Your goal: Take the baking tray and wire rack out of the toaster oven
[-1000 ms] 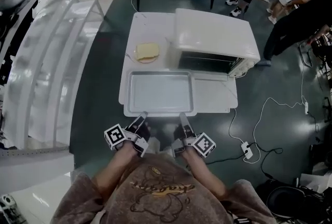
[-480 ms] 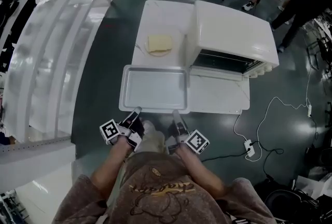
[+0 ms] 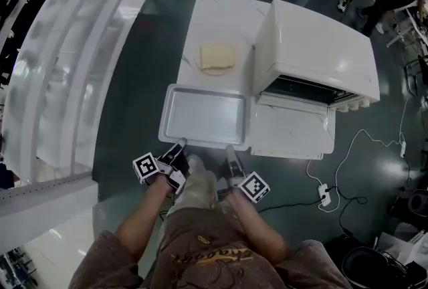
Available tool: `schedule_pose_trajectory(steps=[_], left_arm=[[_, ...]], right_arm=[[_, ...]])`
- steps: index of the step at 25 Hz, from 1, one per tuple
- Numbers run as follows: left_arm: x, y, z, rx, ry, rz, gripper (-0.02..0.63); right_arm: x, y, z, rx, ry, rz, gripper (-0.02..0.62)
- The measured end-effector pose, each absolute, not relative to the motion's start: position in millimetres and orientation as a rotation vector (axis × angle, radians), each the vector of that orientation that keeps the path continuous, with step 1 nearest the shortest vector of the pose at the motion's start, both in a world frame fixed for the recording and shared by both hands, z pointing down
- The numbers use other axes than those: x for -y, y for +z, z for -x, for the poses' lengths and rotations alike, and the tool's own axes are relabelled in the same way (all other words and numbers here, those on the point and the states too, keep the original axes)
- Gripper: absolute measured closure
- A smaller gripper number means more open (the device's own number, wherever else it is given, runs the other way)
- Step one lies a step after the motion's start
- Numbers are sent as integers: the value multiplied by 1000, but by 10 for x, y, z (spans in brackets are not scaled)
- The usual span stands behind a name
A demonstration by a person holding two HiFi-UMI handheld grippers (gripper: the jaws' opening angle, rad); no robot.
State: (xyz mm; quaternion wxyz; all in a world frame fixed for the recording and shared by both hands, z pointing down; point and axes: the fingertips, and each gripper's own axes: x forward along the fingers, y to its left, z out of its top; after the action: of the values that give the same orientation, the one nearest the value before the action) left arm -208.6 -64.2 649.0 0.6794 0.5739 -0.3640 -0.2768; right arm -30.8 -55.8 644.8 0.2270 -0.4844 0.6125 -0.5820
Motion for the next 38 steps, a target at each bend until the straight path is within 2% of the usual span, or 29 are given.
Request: schedule_pose_trajectory(steps=[12,15,23,32,38], left_arm=[[715,6719,2043,850,-519,-1252,557],[699,6707,2016,827,-534,-1238,525],[566,6641,1900,792,-537,-1252,508],[262,6486,1476,713,-425,-1327,508],[291,6121,1023,645,-391,-1459,500]], right_arm=[[647,6631,354,-1728,-1664,1235,558],[614,6669,367,-1750,-1679,1228,558],[528,6637,429,-1789,-1685,1191,557],[280,6531,222,-1814,-1661,1185,555],[235,6211,-124,-1826,-1525,1192,555]])
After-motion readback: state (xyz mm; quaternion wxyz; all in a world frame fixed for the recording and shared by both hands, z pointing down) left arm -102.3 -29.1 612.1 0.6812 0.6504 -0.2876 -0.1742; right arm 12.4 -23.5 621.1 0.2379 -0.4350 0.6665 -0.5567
